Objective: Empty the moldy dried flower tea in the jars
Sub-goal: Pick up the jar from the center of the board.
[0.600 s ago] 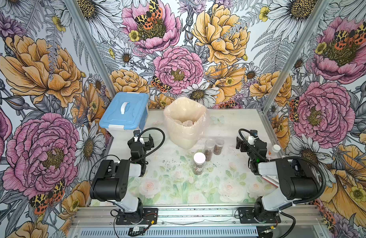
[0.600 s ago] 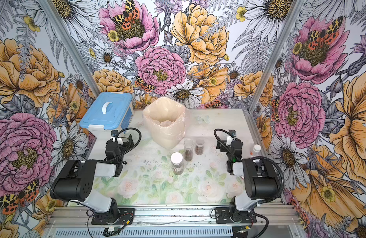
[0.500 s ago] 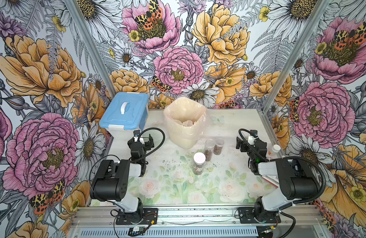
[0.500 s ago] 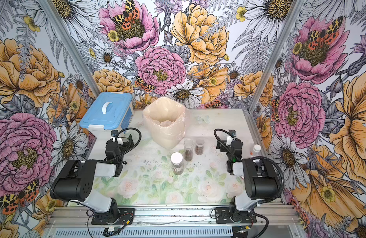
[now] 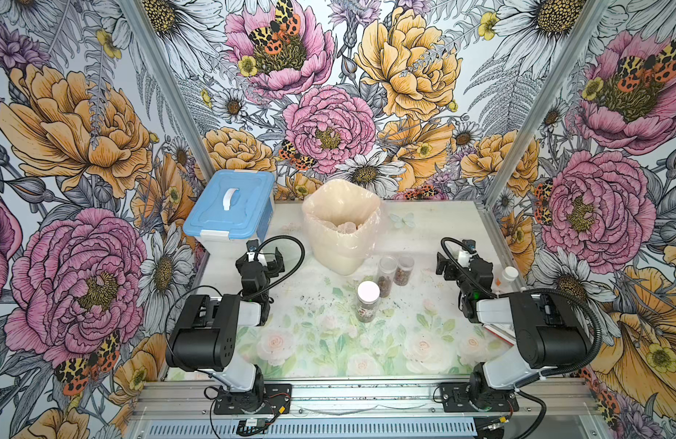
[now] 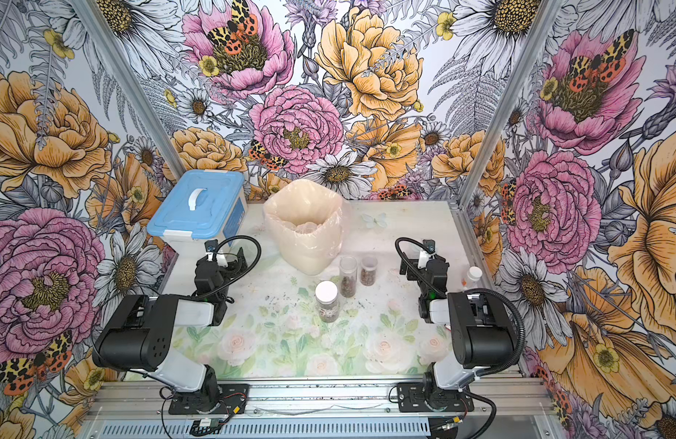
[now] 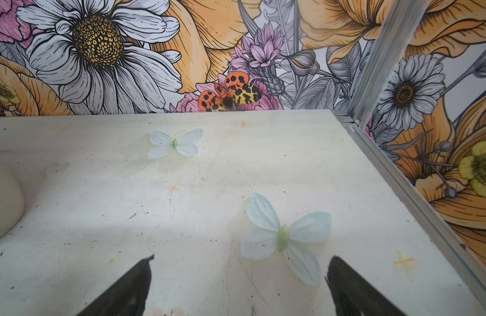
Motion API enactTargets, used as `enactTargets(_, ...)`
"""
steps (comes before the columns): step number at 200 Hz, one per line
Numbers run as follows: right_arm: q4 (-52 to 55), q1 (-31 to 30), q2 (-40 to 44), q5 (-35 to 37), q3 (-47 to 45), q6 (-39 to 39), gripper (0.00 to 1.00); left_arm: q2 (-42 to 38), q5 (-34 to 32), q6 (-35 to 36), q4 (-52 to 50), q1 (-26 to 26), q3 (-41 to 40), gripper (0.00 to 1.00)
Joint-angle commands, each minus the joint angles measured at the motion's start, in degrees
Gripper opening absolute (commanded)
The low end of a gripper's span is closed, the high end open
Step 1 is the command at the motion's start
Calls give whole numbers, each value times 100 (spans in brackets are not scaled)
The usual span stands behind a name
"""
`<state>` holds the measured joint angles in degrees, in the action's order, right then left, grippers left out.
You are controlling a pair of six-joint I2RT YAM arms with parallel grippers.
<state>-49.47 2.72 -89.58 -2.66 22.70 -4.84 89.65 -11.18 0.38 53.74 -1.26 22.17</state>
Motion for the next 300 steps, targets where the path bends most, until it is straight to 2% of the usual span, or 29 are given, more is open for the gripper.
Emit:
enactTargets(1,-37,51,136,54,-2,-6,99,-105,-121,-63,-42,54,-46,99)
enactTargets(53,-34,53,143,72,-2,3,100,-105,75,-65,-46,74,-46,99)
enactTargets(68,-21,40,196,288,-18,-79,99,-118,80,-63,-15,73,-64,99)
enactTargets(80,102,44,394,521,-45,-163,96,-256,-9,-81,-146,66,-47,99)
enactTargets(91,355,34,679,619,-42,-161,90,-554,-37,-76,-416,45,-34,99)
enactTargets(98,573,29,906,686,-31,-181,87,-803,-39,-70,-714,27,13,99)
enactTargets(106,913,34,1219,751,14,-203,86,-1101,-366,-107,-1199,-1,117,99)
enactTargets(120,1501,33,1802,818,139,-403,92,-1571,-630,-186,-2256,-43,406,99)
enactTargets(143,2239,2,2475,510,429,-727,95,-2360,-1002,-403,-3555,-233,727,99)
enactTargets(163,3253,-97,2858,203,987,-964,99,-3053,-957,-890,-4501,-354,953,99)
enactTargets(186,4343,-419,3190,-216,1686,-1080,99,-3828,-496,-1448,-5593,-524,1236,99)
enactTargets(212,5647,-900,3288,-766,2599,-1094,99,-4555,-34,-1927,-6686,-859,1470,99)
enactTargets(236,6353,-1354,3282,-1223,3078,-1225,95,-5069,341,-2165,-7176,-1394,1451,99)
enactTargets(267,7238,-2147,2951,-997,3603,-1065,94,-5309,34,-2363,-7212,-2446,1252,99)
enactTargets(282,7633,-2574,2743,-878,3891,-915,93,-5167,-228,-2332,-7210,-2869,1219,99)
enactTargets(300,8134,-3028,2512,-707,4256,-711,93,-4881,-123,-2298,-7144,-3213,1246,99)
